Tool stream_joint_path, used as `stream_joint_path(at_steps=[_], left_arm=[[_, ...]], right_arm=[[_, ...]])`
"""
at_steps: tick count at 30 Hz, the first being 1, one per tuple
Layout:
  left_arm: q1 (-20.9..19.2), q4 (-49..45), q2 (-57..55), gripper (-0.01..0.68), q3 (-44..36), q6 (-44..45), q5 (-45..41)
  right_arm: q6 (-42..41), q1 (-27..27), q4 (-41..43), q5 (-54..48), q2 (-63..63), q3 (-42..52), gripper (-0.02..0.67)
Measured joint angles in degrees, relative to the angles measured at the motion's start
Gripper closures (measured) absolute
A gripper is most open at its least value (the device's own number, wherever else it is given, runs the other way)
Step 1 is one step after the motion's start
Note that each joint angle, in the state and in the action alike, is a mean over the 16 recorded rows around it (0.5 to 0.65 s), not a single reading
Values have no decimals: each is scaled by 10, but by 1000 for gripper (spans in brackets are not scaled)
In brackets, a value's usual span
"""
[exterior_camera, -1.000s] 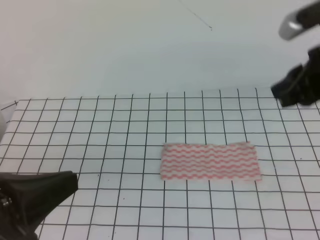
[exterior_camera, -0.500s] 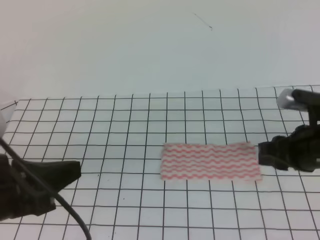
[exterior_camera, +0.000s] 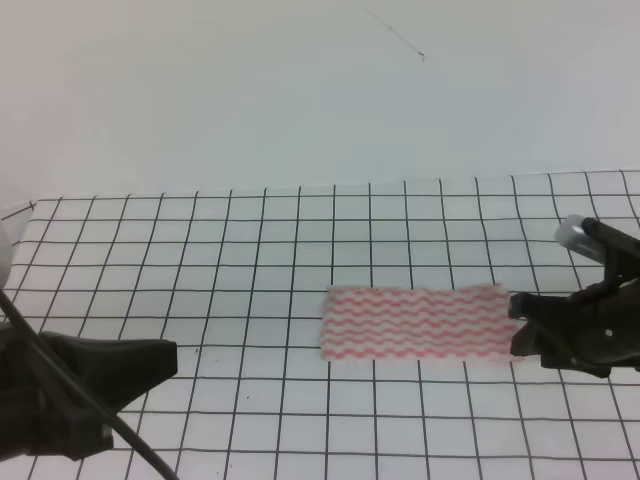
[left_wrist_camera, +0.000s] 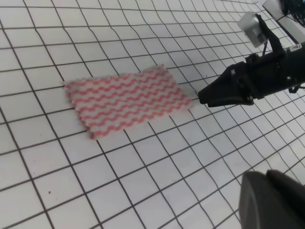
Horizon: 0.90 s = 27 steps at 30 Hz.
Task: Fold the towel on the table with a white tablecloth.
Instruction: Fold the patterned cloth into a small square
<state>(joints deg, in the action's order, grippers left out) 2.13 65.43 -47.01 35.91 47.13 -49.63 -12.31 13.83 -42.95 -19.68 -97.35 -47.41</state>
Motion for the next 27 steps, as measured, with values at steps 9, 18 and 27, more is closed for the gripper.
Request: stream_joint_path(at_steps=[9,18,27], left_arm=[[0,7,0,676,0,8,-8],[0,9,0,676,0,17,-9],[0,9,0,676,0,19,-14]], right_arm=[[-22,-14,-47,9,-26,0,345],[-78,-14,-124,14,-53,-1,345],[-184,-14,-254,21,-66,-1,348]])
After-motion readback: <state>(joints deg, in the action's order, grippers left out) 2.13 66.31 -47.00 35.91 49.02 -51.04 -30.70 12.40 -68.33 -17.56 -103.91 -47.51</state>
